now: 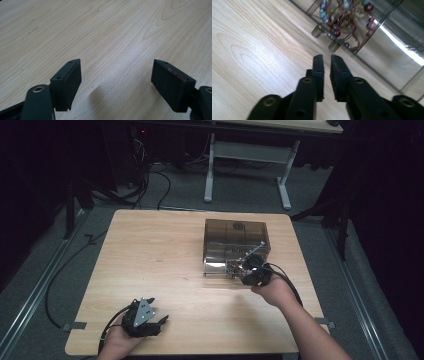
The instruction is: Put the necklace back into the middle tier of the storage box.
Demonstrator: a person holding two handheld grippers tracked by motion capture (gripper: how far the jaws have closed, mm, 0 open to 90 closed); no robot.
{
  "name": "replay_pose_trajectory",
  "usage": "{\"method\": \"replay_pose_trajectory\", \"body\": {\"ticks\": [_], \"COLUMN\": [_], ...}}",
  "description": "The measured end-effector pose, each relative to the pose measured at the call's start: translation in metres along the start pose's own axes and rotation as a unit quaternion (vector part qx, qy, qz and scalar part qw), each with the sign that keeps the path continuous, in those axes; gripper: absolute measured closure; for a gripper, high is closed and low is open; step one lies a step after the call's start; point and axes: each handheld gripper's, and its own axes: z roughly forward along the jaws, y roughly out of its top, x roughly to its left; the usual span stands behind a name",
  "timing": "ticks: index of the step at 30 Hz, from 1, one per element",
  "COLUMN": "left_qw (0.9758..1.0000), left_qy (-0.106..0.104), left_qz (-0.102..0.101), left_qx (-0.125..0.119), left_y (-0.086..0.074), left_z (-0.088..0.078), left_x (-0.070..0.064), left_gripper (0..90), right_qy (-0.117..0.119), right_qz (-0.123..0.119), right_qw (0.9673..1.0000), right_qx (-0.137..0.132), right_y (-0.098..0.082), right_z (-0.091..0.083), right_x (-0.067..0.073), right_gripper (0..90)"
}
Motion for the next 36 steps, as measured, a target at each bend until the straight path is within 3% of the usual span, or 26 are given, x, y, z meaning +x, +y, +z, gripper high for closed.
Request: {"method": "replay_pose_trajectory", "body": {"ticks": [8, 9, 10, 11, 13, 14, 15, 16, 17, 18, 19, 20, 21, 24, 25, 26, 33, 34, 35, 36], "left_qw": [1.0, 1.0, 1.0, 0.9999, 0.9999, 0.9999, 0.9999, 0.9999, 0.9998, 0.9997, 0.9997, 0.9997, 0.9996, 0.9995, 0.9995, 0.9995, 0.9992, 0.9992, 0.9991, 0.999], "left_qy": [-0.002, -0.002, -0.002, -0.004, -0.004, -0.004, -0.004, -0.005, -0.005, -0.006, -0.006, -0.005, -0.005, -0.002, -0.002, 0.0, 0.004, 0.004, 0.004, 0.005], "left_qz": [-0.005, -0.006, -0.006, -0.009, -0.01, -0.013, -0.013, -0.014, -0.015, -0.018, -0.018, -0.022, -0.024, -0.026, -0.026, -0.027, -0.03, -0.03, -0.031, -0.032], "left_qx": [-0.003, -0.004, -0.004, -0.006, -0.007, -0.008, -0.008, -0.009, -0.009, -0.012, -0.012, -0.013, -0.015, -0.015, -0.015, -0.016, -0.024, -0.024, -0.028, -0.031], "left_y": [0.0, 0.0, 0.0, -0.001, -0.001, -0.001, -0.001, -0.001, -0.001, -0.001, -0.001, -0.001, -0.001, -0.001, -0.001, -0.001, -0.002, -0.002, -0.002, -0.003], "left_z": [-0.001, -0.001, -0.001, -0.001, -0.001, -0.002, -0.002, -0.002, -0.002, -0.002, -0.002, -0.002, -0.002, -0.002, -0.002, -0.002, -0.004, -0.004, -0.004, -0.005], "left_x": [0.001, 0.001, 0.001, 0.002, 0.002, 0.003, 0.003, 0.003, 0.003, 0.004, 0.004, 0.004, 0.005, 0.005, 0.005, 0.005, 0.005, 0.005, 0.005, 0.005], "left_gripper": [24.5, 24.5, 24.5, 24.4, 24.5, 24.4, 24.3, 24.4, 24.4, 24.3, 24.3, 24.3, 24.3, 24.3, 24.3, 24.3, 24.2, 24.2, 24.2, 24.3], "right_qy": [-0.005, -0.009, -0.009, -0.004, -0.005, -0.002, -0.002, 0.003, 0.003, -0.002, -0.002, -0.003, -0.005, -0.014, -0.014, -0.018, -0.019, -0.019, -0.02, -0.022], "right_qz": [0.01, 0.011, 0.011, 0.013, 0.015, 0.016, 0.016, 0.021, 0.021, 0.018, 0.018, 0.022, 0.022, 0.021, 0.021, 0.019, 0.045, 0.045, 0.045, 0.058], "right_qw": [0.9988, 0.9977, 0.9977, 0.9957, 0.9942, 0.9909, 0.9909, 0.9863, 0.9863, 0.9816, 0.9816, 0.9767, 0.9746, 0.9695, 0.9695, 0.9653, 0.953, 0.953, 0.9497, 0.9413], "right_qx": [-0.048, -0.067, -0.067, -0.092, -0.106, -0.134, -0.134, -0.163, -0.163, -0.19, -0.19, -0.214, -0.223, -0.244, -0.244, -0.26, -0.299, -0.299, -0.309, -0.332], "right_y": [-0.028, -0.036, -0.036, -0.045, -0.05, -0.059, -0.059, -0.069, -0.069, -0.079, -0.079, -0.089, -0.094, -0.108, -0.108, -0.117, -0.142, -0.142, -0.146, -0.157], "right_z": [0.011, 0.014, 0.014, 0.017, 0.018, 0.021, 0.021, 0.023, 0.023, 0.027, 0.027, 0.03, 0.031, 0.034, 0.034, 0.034, 0.031, 0.031, 0.03, 0.031], "right_x": [0.005, 0.007, 0.007, 0.008, 0.009, 0.01, 0.01, 0.012, 0.012, 0.014, 0.014, 0.016, 0.017, 0.02, 0.02, 0.02, 0.016, 0.016, 0.014, 0.012], "right_gripper": [71.6, 68.3, 68.3, 65.0, 64.6, 62.4, 62.4, 59.3, 59.3, 57.1, 57.1, 55.3, 54.5, 53.6, 53.6, 53.1, 50.9, 50.9, 50.8, 49.9]}}
